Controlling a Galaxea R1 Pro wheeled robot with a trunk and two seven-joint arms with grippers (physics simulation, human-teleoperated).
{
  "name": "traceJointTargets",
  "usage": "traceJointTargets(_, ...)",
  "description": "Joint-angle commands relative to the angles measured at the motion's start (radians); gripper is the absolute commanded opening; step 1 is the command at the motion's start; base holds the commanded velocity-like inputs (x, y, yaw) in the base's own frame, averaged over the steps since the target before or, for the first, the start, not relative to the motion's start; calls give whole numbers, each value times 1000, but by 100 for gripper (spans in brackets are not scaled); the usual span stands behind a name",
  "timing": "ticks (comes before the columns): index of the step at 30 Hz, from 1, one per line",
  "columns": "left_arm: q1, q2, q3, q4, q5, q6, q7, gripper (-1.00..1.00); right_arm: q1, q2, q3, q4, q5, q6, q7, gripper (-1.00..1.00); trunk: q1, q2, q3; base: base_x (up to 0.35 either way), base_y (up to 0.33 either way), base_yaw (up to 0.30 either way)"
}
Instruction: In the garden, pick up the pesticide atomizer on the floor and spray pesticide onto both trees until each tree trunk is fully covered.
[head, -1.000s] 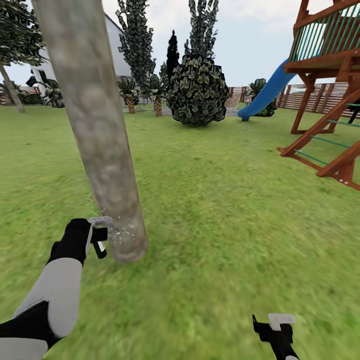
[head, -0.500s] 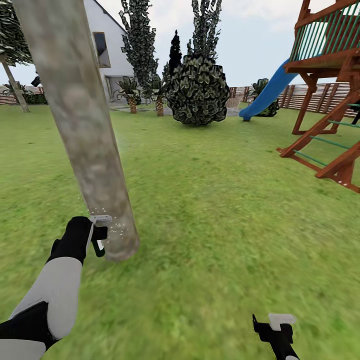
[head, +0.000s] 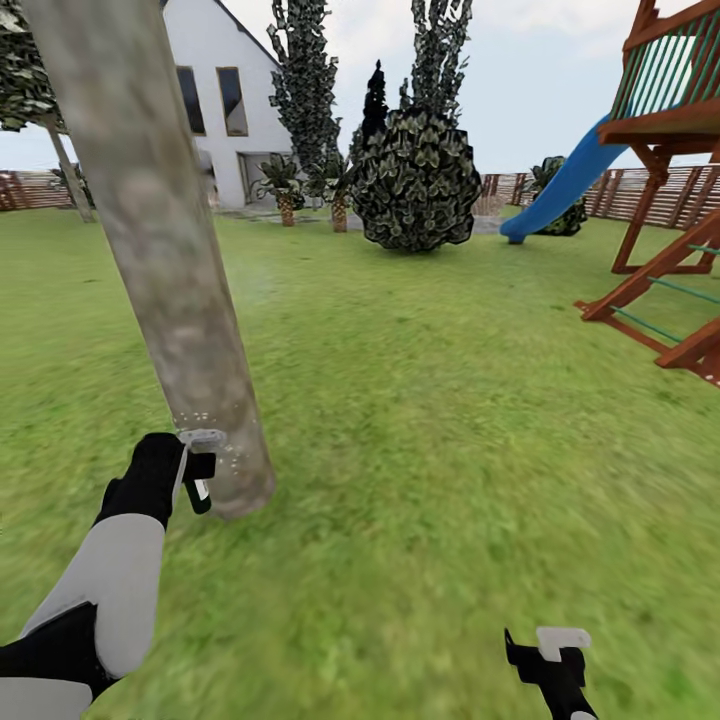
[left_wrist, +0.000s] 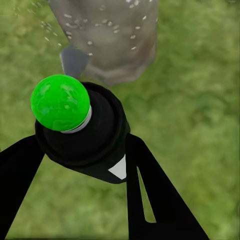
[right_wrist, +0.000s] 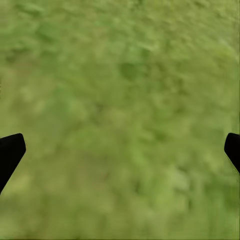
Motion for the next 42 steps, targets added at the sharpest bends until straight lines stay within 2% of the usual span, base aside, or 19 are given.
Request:
traceJointTargets(1, -1, -1, 3, -1, -11, 3, -9, -100, -1, 0, -4, 2, 11, -4, -6, 100, 0, 0, -1, 162, -260, 165)
traceJointTargets(17, 6, 1, 4, 0, -11, 3, -8, -100, -1, -1, -4, 2, 11, -4, -4, 100, 0, 0, -1, 143, -256, 14)
traceJointTargets(26, 13, 2, 8, 0, -12, 2, -7, -100, -1, 0, -4, 2, 11, -4, -4, 100, 0, 0, -1, 96, -264, 251)
traceJointTargets(27, 15, 2, 11, 1, -12, 1, -7, -100, -1, 0, -4, 2, 11, -4, -4, 100, 0, 0, -1, 145, -264, 277)
traceJointTargets(30, 19, 1, 58, 12, -12, -9, -9, -100, -1, 0, -4, 2, 11, -4, -4, 100, 0, 0, -1, 153, -264, 276)
traceJointTargets(31, 28, 1, 64, 14, -11, -11, -9, -100, -1, 0, -4, 2, 11, -4, -4, 100, 0, 0, -1, 155, -264, 264)
traceJointTargets(42, 43, -2, 70, 10, -12, -14, 1, -100, -1, 0, -4, 2, 11, -4, -4, 100, 0, 0, -1, 154, -264, 39)
